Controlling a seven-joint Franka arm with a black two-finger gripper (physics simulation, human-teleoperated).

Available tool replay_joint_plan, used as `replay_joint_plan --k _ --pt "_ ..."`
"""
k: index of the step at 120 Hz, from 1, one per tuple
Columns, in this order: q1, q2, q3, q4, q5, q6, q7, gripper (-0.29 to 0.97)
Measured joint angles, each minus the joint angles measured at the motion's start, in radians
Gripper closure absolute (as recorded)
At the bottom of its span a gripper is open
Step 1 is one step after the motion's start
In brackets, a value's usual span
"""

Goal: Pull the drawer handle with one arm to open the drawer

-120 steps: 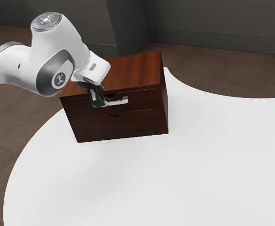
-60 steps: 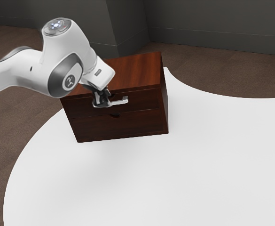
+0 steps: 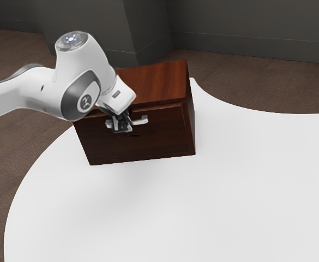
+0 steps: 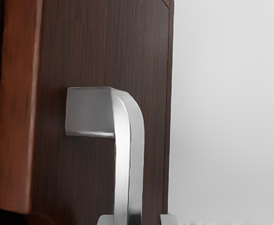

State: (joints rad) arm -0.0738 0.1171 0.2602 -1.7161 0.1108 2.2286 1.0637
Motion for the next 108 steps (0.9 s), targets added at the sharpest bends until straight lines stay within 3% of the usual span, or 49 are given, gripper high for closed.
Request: replay_joint_plan --k 36,108 --pt "-0.017 -0.135 0.000 -0.151 0.000 0.033 0.015 0.77" --pt "-0.009 -0.277 -0.089 -0.322 -0.015 0.064 -0.001 0.75"
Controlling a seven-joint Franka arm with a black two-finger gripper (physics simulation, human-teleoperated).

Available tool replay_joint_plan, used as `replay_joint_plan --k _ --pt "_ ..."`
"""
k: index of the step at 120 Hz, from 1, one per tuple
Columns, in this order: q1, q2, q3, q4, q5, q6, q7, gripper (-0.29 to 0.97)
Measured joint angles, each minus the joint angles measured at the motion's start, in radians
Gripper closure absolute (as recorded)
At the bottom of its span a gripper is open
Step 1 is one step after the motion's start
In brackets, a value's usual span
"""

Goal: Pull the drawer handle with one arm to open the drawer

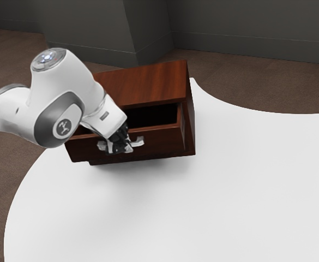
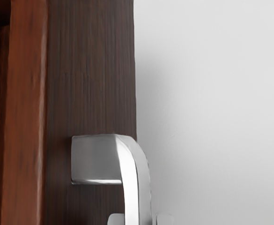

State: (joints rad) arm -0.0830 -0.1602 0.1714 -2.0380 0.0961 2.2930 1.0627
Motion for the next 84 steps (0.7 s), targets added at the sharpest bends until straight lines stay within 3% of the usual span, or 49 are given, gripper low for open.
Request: replay_joint_plan --k 84 --pt "0.001 -0.154 -0.041 -0.156 0.001 -0.006 -0.025 0.78"
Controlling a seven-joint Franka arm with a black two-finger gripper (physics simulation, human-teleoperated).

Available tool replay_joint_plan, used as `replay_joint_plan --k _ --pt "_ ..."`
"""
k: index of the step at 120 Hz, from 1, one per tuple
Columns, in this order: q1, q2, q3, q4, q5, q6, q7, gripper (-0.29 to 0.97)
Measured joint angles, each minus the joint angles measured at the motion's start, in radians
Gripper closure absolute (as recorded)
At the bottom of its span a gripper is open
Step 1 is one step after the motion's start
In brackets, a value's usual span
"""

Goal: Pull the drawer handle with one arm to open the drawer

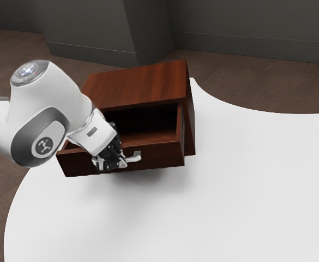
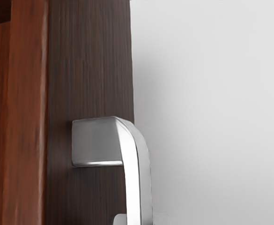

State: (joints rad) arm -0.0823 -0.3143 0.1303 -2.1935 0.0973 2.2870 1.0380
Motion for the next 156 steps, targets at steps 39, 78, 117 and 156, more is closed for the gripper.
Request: replay_joint_plan --k 39,78,117,156 --pt "0.001 -0.062 -0.019 -0.051 0.002 -0.022 -0.017 0.79" --pt "0.002 -0.064 -0.020 -0.051 0.007 -0.043 -0.044 0.74" --pt "0.005 -0.080 -0.026 0.017 -0.007 -0.085 -0.055 0.68" --pt "0.009 0.121 -0.017 0.500 -0.058 -0.425 -0.083 0.28"
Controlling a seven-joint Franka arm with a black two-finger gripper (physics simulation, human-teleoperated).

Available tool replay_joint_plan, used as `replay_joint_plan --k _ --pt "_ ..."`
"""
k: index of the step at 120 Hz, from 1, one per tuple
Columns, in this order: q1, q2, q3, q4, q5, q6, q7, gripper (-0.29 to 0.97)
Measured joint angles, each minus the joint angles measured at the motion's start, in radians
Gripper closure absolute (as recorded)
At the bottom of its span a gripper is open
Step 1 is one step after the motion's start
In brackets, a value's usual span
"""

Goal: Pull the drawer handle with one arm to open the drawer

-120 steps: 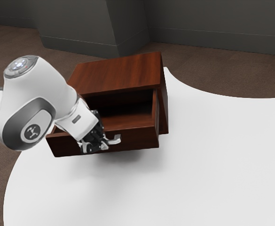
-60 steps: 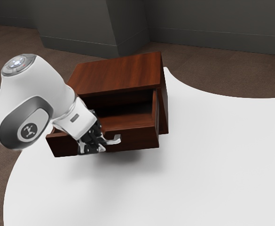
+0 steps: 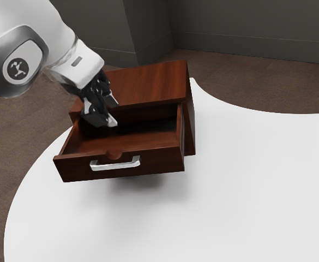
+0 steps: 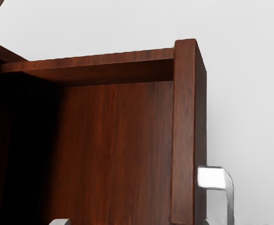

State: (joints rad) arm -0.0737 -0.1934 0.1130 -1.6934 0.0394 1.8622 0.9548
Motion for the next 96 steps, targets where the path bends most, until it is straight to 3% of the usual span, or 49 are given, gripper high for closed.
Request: replay_joint_plan --k 11,34,96 --pt "0.000 0.060 0.003 0.091 -0.009 -0.139 -0.048 0.18" --pt "0.002 0.083 0.016 0.113 -0.031 -0.289 -0.190 0.07" --pt "0.000 0.083 0.017 0.114 -0.041 -0.377 -0.436 0.01"
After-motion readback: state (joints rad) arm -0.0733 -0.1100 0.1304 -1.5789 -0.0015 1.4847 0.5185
